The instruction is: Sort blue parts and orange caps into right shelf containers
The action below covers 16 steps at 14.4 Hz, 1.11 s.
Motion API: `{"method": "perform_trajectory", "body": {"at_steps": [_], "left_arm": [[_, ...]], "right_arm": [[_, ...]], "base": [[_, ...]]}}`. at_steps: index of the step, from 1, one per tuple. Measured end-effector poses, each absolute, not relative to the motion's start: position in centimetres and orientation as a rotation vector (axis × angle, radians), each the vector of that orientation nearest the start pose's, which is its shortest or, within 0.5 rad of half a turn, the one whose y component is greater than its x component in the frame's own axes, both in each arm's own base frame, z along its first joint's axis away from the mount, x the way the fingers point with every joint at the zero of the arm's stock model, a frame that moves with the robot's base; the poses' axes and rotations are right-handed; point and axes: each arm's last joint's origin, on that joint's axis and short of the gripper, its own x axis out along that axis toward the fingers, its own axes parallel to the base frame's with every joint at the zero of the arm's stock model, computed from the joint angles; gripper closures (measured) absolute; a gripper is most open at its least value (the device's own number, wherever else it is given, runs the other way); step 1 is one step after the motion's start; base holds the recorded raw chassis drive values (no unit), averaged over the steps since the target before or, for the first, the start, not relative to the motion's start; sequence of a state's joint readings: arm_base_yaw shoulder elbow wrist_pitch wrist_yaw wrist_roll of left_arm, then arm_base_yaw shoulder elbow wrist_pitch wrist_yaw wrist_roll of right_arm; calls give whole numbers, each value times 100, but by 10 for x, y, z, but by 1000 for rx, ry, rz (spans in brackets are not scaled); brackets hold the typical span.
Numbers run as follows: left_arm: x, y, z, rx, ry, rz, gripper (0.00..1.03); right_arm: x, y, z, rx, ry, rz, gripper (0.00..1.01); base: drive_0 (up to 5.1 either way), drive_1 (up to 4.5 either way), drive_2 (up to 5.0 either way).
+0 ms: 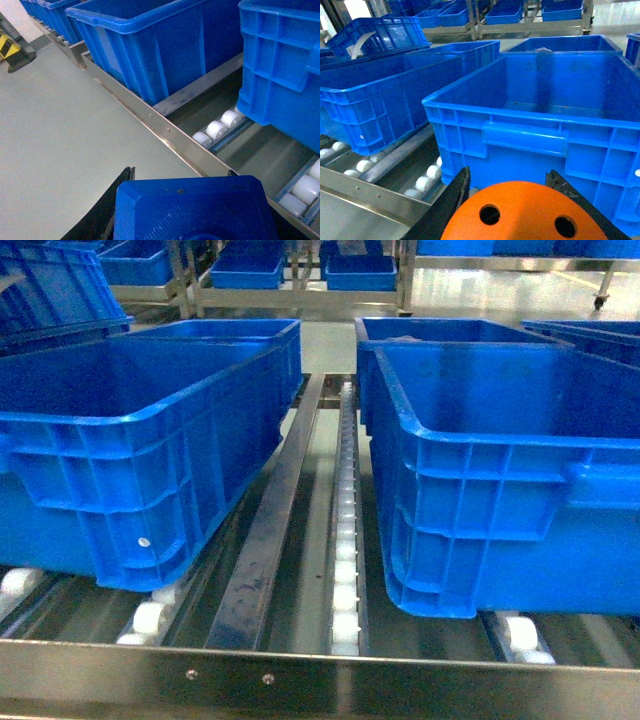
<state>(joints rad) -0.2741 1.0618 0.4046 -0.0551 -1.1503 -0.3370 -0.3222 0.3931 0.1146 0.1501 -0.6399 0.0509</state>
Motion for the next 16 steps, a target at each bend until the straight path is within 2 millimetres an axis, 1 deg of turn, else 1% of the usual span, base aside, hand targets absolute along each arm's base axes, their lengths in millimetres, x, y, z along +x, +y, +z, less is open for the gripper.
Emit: {"method": "perform_trajectory", "body": {"at_steps": [16], "left_arm": [[182,-24,180,172,404,912,58]], "right_arm": [[118,-21,183,109,121,314,60]], "base": [[-3,424,-430]]}}
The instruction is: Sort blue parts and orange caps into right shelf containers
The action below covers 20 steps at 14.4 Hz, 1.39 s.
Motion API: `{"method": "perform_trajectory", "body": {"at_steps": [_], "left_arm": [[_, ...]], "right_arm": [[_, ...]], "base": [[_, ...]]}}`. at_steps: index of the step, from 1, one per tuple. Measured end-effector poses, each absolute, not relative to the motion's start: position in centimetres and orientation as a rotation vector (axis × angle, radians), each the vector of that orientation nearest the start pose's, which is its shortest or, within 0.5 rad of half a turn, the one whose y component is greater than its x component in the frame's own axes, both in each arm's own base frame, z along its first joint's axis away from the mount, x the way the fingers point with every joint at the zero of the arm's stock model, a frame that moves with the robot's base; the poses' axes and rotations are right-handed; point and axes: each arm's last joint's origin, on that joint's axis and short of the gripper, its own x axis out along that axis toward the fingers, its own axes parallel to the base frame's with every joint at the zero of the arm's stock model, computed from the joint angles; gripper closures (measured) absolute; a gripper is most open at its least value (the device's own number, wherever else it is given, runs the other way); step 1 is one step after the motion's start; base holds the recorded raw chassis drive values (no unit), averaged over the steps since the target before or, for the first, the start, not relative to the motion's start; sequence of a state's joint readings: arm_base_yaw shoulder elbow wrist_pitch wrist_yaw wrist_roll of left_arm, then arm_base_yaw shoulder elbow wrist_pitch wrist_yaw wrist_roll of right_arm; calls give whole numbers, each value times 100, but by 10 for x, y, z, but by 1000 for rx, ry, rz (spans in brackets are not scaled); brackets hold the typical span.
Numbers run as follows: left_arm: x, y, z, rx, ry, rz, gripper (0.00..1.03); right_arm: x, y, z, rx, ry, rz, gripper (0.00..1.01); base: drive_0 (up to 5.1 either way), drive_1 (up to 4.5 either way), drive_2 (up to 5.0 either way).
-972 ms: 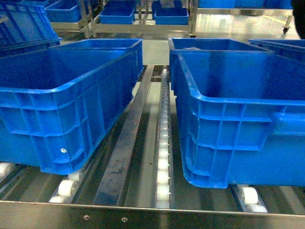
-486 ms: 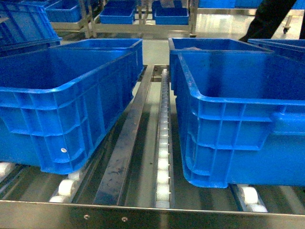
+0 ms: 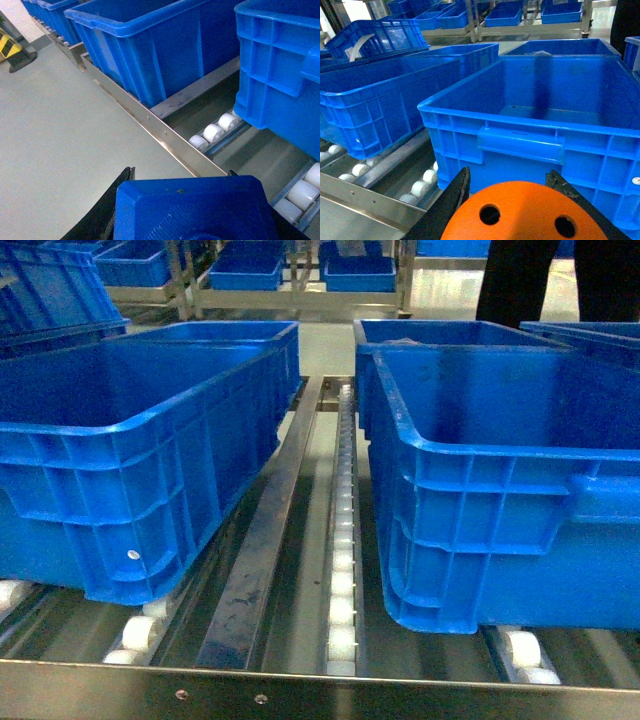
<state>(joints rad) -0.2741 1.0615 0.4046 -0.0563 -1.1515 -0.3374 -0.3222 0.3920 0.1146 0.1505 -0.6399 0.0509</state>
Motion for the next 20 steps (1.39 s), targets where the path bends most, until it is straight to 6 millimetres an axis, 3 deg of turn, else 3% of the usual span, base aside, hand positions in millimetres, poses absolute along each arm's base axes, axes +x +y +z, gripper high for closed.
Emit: {"method": "perform_trajectory", "body": {"at_steps": [10,11,12,13,14,15,16,20], "left_arm": [[182,-24,180,172,404,912,58],[188,-16,178,47,378,766,58],[192,-1,170,-42,376,410,58],[200,0,168,-22,339,13,58],[204,-15,175,-4,271,-365,59],[205,-25,181,4,223,-638,59],[205,-27,181,-6,213,-771,59],[211,-27,179,-11,211,-801,59]], "right_arm": [[118,-21,184,109,121,315,60],[118,-21,183,109,121,315,60],[118,-21,183,110,121,314,60],[118,-21,184,109,120,314,60],[118,-21,184,109,120,316,60],[118,-21,183,110,121,314,60],[118,-21,184,109,121,314,60],[118,-21,183,109,121,315,60]], "base": [[0,42,-43],[0,0,0],[0,0,0],[0,0,0],[0,0,0],[0,0,0],[0,0,0],[0,0,0]]}}
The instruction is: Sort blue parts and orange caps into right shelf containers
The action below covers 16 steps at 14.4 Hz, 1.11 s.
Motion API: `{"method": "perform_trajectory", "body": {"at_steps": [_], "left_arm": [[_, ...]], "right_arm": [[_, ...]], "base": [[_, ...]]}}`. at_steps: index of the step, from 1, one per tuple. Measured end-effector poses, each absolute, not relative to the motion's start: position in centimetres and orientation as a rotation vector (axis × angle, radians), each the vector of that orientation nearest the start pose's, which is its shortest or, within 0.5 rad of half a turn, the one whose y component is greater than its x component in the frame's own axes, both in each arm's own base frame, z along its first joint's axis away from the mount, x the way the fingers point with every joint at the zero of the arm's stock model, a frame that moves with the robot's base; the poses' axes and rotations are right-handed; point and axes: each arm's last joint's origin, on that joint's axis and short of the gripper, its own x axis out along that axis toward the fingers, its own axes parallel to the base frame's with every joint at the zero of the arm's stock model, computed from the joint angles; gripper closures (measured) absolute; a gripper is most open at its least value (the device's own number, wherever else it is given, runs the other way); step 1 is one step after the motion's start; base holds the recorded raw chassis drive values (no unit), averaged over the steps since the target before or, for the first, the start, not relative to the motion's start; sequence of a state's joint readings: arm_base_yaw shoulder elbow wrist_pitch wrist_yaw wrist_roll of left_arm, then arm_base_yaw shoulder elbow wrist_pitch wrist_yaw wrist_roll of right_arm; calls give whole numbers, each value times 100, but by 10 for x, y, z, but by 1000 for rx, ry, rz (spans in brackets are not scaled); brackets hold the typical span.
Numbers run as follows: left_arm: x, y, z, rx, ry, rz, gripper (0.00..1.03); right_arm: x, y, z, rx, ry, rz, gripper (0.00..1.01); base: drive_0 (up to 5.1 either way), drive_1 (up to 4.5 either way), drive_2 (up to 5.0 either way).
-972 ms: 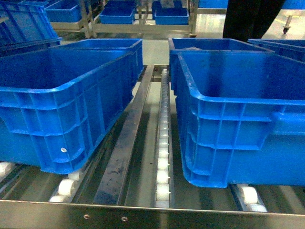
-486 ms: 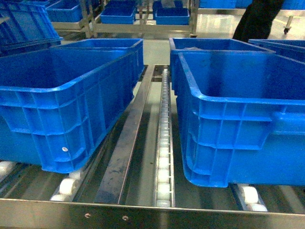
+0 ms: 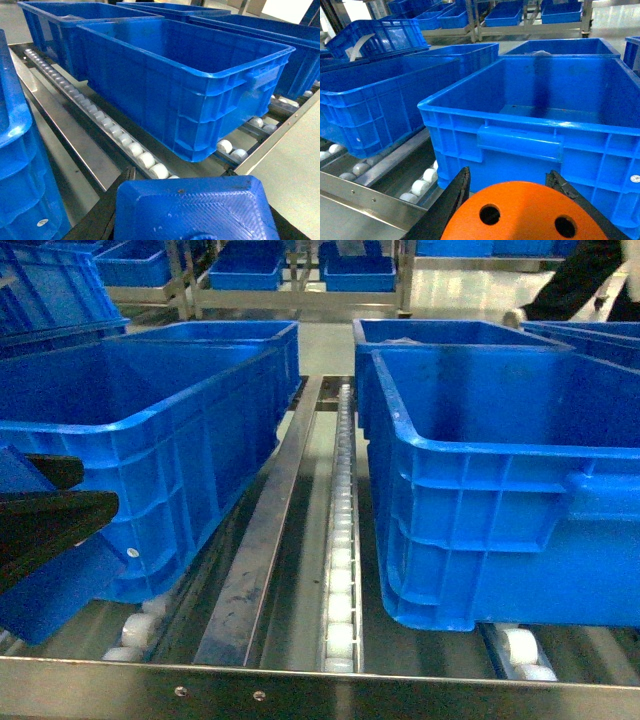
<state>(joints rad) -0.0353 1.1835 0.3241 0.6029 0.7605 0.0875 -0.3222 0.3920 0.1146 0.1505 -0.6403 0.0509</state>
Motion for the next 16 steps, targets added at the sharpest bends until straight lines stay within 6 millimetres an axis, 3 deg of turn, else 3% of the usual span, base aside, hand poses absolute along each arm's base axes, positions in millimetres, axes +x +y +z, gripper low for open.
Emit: {"method": "perform_trajectory", "body": {"at_steps": [16], "left_arm": [[211,-27,179,-11,210,-796,59]], "right_arm": [[118,-21,184,109,120,315,60]], "base": [[0,0,0]]}}
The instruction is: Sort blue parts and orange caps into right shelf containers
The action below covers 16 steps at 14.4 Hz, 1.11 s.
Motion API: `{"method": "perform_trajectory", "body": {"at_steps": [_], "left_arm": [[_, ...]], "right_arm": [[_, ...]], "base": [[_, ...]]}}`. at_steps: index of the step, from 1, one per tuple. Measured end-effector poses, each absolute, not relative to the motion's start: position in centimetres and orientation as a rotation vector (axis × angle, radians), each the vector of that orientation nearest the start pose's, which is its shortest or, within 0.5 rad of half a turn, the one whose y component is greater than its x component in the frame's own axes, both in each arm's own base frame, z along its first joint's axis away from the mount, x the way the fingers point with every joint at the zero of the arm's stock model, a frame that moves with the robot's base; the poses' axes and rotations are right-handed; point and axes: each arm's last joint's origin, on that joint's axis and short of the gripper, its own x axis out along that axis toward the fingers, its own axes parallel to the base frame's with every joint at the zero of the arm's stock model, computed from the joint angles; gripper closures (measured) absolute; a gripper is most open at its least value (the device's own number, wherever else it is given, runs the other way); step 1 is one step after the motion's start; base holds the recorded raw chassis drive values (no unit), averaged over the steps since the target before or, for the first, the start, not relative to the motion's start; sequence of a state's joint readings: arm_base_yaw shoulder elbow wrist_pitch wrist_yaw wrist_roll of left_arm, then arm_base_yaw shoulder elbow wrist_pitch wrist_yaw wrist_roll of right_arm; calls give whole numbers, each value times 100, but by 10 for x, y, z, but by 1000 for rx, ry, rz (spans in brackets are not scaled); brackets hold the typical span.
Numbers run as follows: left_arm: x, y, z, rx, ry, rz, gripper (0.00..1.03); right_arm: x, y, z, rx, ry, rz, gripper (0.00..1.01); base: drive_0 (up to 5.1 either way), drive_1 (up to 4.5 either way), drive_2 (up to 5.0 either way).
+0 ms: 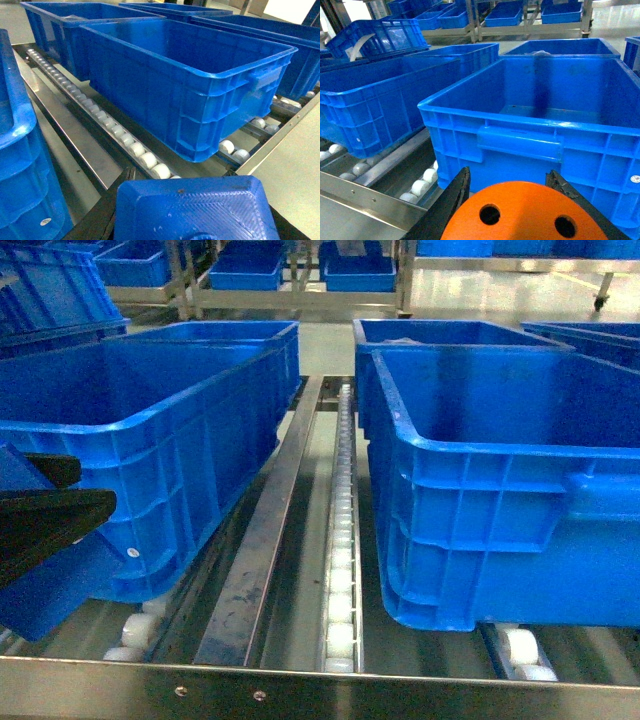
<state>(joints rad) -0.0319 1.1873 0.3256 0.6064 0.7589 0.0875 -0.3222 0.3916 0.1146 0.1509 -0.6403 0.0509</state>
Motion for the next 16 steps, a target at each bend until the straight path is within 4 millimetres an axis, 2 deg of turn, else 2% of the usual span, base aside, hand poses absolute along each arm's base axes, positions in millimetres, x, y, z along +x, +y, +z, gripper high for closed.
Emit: {"method": "perform_trajectory", "body": {"at_steps": [16], "left_arm": [[211,-27,179,-11,210,-796,59]], "right_arm": [[118,-21,184,109,120,315,60]], "base": [[0,0,0]]}}
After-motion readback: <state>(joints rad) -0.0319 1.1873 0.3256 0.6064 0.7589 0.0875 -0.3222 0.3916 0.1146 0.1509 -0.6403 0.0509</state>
